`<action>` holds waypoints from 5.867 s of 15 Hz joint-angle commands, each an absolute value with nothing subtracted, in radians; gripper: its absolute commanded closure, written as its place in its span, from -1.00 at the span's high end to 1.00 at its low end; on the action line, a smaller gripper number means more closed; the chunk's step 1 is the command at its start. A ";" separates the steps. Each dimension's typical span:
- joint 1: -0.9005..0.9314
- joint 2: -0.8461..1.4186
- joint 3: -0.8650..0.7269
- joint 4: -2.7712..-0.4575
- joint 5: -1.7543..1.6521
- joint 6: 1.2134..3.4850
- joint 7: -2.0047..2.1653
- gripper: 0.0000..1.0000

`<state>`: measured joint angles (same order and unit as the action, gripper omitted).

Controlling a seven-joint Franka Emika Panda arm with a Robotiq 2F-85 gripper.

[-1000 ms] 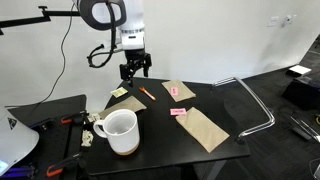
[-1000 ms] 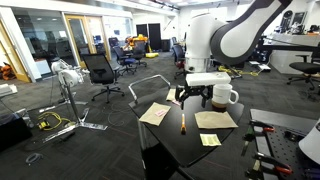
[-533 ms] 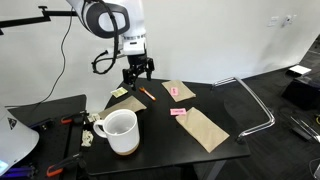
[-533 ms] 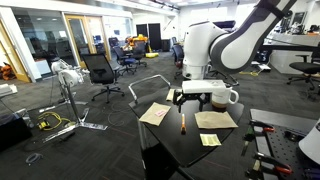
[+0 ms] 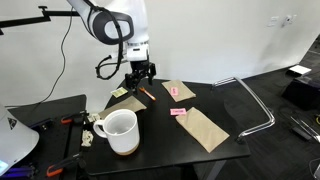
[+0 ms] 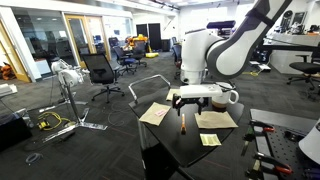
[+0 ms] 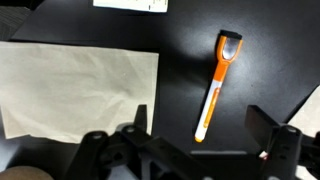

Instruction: Pick the marker and put it in the cup

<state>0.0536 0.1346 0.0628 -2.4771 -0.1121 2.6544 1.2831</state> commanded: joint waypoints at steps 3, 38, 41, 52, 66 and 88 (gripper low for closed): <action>0.091 0.193 0.026 -2.439 -0.105 2.699 1.294 1.00; 0.105 0.026 0.012 -2.399 0.005 2.516 1.057 -0.94; 0.095 -0.061 0.017 -2.391 -0.015 2.406 0.979 -0.94; 0.050 -0.209 0.048 -2.367 -0.005 2.221 0.789 -0.77; -0.031 -0.206 0.113 -2.398 -0.282 2.397 1.189 -0.94; 0.053 -0.076 0.173 -2.269 -1.063 1.726 2.399 -0.94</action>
